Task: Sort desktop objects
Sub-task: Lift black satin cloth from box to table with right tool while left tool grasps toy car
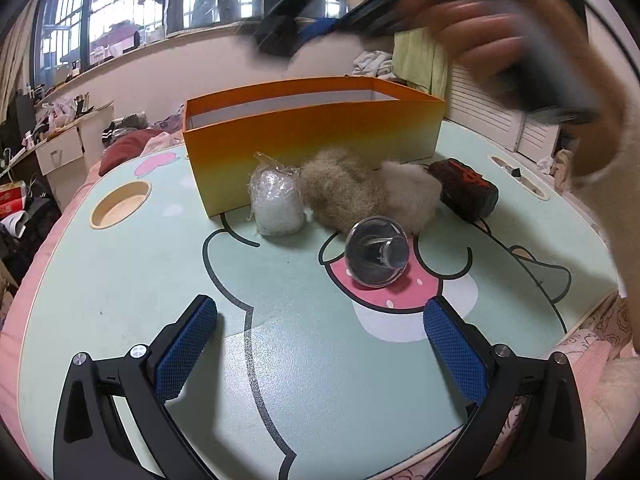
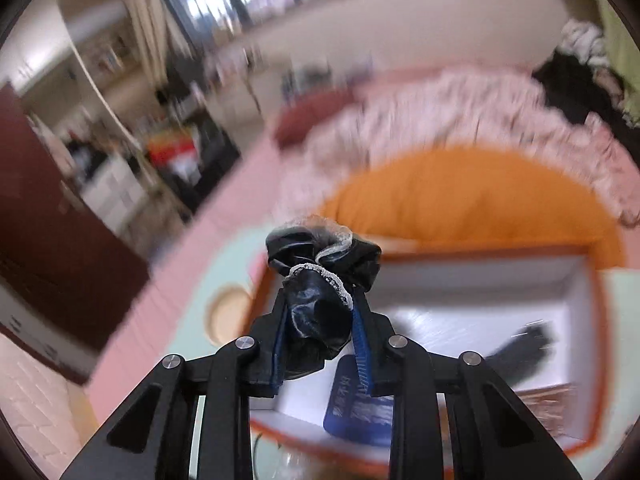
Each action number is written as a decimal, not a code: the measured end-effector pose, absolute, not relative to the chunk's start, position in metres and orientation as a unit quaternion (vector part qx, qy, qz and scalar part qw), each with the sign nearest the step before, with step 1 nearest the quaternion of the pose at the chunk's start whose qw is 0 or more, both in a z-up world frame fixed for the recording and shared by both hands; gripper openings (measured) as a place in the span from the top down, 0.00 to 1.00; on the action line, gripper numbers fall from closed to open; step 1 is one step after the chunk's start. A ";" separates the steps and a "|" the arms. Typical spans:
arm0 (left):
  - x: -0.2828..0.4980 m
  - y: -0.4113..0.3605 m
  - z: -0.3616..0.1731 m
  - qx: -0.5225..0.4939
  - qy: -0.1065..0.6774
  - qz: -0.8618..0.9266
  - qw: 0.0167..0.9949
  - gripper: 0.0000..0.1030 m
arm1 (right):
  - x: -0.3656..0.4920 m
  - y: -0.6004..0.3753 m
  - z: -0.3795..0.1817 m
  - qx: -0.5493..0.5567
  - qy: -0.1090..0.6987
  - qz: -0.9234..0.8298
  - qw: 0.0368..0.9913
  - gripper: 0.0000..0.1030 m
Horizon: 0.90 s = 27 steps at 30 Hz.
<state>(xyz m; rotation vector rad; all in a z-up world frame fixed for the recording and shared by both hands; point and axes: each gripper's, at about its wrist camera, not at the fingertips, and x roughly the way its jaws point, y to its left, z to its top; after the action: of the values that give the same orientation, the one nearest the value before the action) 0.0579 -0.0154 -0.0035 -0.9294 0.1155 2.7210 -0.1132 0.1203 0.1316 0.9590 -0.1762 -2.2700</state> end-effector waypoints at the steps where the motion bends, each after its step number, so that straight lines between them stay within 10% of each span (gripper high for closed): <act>1: 0.058 -0.015 -0.004 -0.320 0.040 0.937 0.132 0.00 | -0.105 0.136 0.142 0.348 -0.070 -0.875 0.329 0.74; 18: -0.016 -0.025 0.115 -0.326 -0.028 0.931 0.161 0.14 | -0.014 0.265 0.042 0.403 -0.029 -0.891 0.207 0.72; 22: -0.081 0.010 0.122 -0.403 -0.009 0.892 0.206 0.14 | -0.010 0.258 0.040 0.384 -0.035 -0.896 0.221 0.57; 27: -0.138 0.060 0.097 -0.475 0.049 0.857 0.193 0.38 | 0.009 0.270 0.045 0.336 -0.060 -0.917 0.206 0.40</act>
<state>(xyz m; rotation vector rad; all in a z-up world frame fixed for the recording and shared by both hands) -0.1383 0.0600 0.0974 -1.3337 0.1371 2.4035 0.0087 0.2701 0.0454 0.9370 -0.1659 -2.5561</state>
